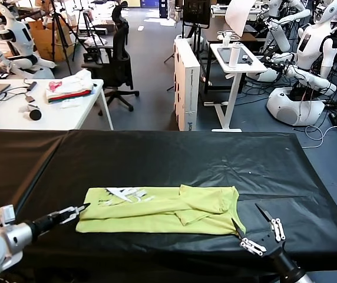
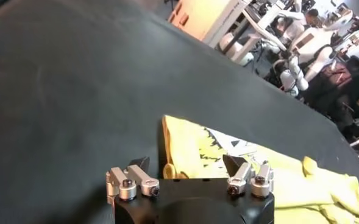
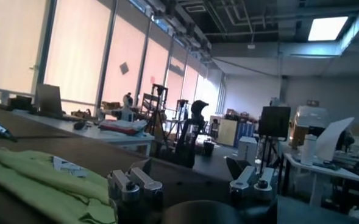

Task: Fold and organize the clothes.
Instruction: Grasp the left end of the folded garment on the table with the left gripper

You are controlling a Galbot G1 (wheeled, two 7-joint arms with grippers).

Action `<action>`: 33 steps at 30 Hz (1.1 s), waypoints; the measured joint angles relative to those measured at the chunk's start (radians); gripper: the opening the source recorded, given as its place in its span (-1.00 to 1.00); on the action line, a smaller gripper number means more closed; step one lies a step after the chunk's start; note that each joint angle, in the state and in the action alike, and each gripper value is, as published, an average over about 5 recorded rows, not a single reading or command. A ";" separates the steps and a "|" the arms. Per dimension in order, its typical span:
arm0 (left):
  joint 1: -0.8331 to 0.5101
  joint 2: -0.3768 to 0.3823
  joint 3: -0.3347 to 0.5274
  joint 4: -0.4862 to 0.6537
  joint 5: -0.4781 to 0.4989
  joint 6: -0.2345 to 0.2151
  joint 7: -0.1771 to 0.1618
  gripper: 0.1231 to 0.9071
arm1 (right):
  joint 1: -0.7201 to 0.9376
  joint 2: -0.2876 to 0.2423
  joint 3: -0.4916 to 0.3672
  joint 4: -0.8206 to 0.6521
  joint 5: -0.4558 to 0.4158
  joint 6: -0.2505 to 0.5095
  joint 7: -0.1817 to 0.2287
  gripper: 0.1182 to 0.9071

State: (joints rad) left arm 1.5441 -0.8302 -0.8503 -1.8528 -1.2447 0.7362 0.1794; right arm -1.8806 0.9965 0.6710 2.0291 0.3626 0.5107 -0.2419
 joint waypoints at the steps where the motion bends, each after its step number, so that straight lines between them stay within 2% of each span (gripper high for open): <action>1: -0.002 -0.003 0.001 0.003 0.000 0.000 0.000 1.00 | 0.000 0.000 0.000 0.000 0.000 0.000 0.000 1.00; 22: -0.016 -0.042 0.052 0.004 -0.001 -0.003 0.023 0.99 | 0.009 0.008 -0.008 0.003 -0.004 -0.014 0.002 1.00; 33: -0.022 -0.052 0.060 0.007 0.000 -0.002 0.023 0.76 | 0.009 0.013 -0.016 0.006 -0.012 -0.017 0.004 1.00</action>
State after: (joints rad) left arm 1.5220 -0.8821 -0.7905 -1.8463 -1.2443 0.7339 0.2028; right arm -1.8717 1.0099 0.6546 2.0349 0.3510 0.4937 -0.2377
